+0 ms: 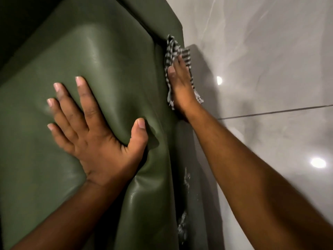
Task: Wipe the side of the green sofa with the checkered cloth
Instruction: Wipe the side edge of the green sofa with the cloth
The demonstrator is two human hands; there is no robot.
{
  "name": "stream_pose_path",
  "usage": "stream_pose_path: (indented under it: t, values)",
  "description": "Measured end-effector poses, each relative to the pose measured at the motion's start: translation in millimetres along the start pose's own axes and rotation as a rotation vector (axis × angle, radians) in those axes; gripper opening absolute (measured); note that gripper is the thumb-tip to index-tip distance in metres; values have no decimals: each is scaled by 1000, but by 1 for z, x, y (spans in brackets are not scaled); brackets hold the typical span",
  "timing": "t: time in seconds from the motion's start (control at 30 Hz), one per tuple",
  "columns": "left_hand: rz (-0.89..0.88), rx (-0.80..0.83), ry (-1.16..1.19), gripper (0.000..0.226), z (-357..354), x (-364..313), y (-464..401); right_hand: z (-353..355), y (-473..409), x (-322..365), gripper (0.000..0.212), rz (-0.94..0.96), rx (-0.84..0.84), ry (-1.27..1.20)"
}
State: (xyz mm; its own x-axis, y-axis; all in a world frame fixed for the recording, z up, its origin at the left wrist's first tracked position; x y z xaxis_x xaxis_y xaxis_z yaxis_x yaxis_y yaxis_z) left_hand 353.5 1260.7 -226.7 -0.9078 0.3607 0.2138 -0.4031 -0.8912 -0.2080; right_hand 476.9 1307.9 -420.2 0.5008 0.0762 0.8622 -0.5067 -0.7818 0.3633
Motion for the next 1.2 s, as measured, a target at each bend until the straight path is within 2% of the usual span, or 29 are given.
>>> stream_pose_path:
  t: [0.2,0.33,0.43,0.5,0.6,0.73,0.83,0.9,0.97,1.03,1.13,1.2]
  values:
    - [-12,8,1,104,4,-3,2,14,20,-28,52,-308,-50,-214]
    - [-22,-10,-4,104,3,0,4,32,121,-74,51,-560,-14,-372]
    - [-28,-31,1,101,-1,4,4,44,212,-98,41,-716,-93,-359]
    - [-37,-49,-15,100,-2,6,4,44,258,-104,42,-770,-123,-365]
    - [-34,-69,-28,98,-5,7,4,34,303,-96,57,-683,-115,-283]
    - [-27,-81,-35,98,-4,9,4,4,318,-72,50,-302,-51,-146]
    - [-35,-70,-36,98,-4,6,4,-6,292,-51,36,-147,8,-95]
    - [-32,-68,-31,99,-4,7,4,-5,259,-46,40,-71,16,-55]
    - [-28,-75,-23,100,-4,7,4,-2,214,-43,47,5,45,131]
    - [-34,-84,-22,100,-4,7,4,0,163,-41,53,9,85,237]
    - [-36,-82,-26,100,-5,7,4,14,116,-42,43,-10,41,39]
    - [-35,-77,-27,99,-4,7,4,23,121,-53,45,-146,19,-88]
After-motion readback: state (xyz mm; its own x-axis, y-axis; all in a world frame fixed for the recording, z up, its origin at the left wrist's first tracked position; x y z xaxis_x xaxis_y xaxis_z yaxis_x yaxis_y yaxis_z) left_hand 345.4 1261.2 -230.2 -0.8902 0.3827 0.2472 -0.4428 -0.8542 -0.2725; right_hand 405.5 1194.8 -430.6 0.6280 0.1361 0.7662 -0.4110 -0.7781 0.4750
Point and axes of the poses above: each hand's wrist, its own y-axis away from the middle knuckle, its own z-axis out of the back of the hand, x = y × z, the point moved 2 cm from there along -y, towards the middle knuckle, and after that the axes turned 10 degrees about -y, right-handed, at the moved point
